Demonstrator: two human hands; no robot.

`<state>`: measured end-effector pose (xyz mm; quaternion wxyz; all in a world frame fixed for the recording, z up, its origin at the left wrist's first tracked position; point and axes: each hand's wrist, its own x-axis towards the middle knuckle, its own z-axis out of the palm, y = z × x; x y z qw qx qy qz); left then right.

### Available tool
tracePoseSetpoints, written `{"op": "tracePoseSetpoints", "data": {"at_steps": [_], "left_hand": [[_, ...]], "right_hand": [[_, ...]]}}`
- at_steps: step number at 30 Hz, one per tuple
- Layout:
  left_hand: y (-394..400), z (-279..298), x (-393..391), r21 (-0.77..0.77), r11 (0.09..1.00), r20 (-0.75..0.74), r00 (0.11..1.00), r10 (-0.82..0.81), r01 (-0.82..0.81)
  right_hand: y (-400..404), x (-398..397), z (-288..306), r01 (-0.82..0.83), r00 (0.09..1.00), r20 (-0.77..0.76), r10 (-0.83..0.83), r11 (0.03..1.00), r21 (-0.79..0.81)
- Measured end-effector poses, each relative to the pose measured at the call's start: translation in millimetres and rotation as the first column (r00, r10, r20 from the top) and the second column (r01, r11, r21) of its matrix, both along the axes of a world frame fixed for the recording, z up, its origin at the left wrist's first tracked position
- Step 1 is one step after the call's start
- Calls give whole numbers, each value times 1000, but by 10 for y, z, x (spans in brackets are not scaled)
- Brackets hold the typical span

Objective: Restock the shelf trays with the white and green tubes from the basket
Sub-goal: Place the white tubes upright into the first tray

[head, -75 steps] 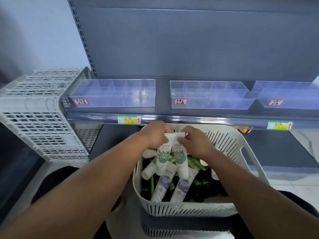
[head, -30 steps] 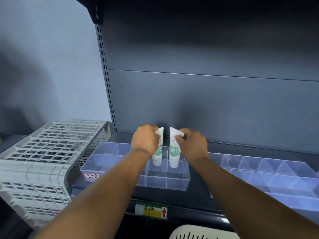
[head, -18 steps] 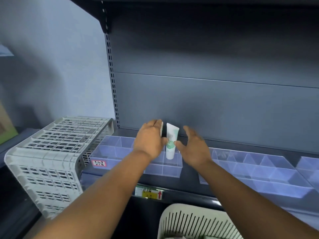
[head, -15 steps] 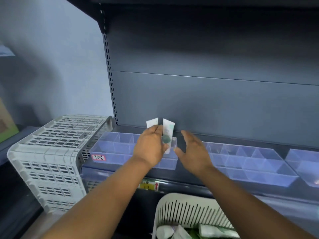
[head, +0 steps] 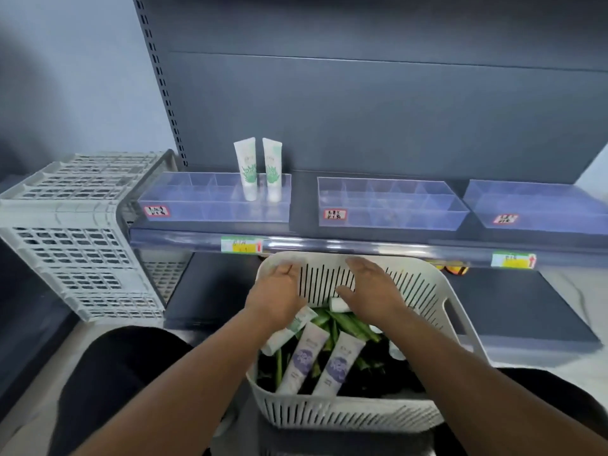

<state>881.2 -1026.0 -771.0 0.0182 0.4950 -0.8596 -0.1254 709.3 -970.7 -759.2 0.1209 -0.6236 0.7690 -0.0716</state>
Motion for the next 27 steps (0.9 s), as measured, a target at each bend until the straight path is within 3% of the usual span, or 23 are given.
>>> {"op": "tracePoseSetpoints", "data": {"at_steps": [9,12,18,22,27], "left_hand": [[234,-509,-221,158,979,160,976,-151,126],[181,-675,-341,214,947,257,921,-292,240],[79,-886,-452,213,886,470,752,-462,411],[39,-866,-500,179,894,454,772,-445,410],[15,-686,-463,250,937,335,886,-322,246]], "right_hand": [[339,-58,-584,-64,994,103,37,961,270],[317,-42,-738,-118,989,125,80,931,346],[213,-25,-939,-165,979,-34,201,879,447],[163,-11,-890,-141,984,-38,176,882,449],[96,-9,-714,-121,992,72,100,894,432]]}}
